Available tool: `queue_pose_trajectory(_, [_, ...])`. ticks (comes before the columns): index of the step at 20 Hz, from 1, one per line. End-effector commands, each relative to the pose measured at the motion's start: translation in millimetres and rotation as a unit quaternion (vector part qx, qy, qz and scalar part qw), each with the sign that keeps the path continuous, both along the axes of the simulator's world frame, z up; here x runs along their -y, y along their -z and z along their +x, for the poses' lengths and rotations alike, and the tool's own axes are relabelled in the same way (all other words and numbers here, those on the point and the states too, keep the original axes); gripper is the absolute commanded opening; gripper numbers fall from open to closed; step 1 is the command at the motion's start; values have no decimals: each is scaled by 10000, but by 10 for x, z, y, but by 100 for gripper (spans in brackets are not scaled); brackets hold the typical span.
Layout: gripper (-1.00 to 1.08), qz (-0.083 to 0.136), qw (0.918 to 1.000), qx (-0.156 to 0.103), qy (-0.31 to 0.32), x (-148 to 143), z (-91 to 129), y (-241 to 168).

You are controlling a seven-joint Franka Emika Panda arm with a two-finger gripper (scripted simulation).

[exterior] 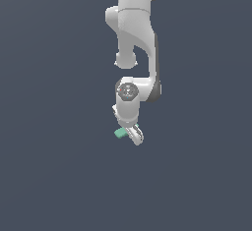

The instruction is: Pick up the object and move it to a goal position.

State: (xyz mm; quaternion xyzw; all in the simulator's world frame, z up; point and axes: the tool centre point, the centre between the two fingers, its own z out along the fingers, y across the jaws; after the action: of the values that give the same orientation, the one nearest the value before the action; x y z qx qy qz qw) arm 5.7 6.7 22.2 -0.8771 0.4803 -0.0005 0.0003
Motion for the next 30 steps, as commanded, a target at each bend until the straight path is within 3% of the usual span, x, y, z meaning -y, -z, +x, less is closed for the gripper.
queue_pose_trajectory(1, [-100, -1, 10000, -5, 1, 0, -4, 7])
queue_pose_trajectory(15, [-100, 4, 10000, -6, 1, 181, -146, -431])
queue_pose_trajectory(30, [-100, 14, 10000, -7, 1, 756, -574, -1822])
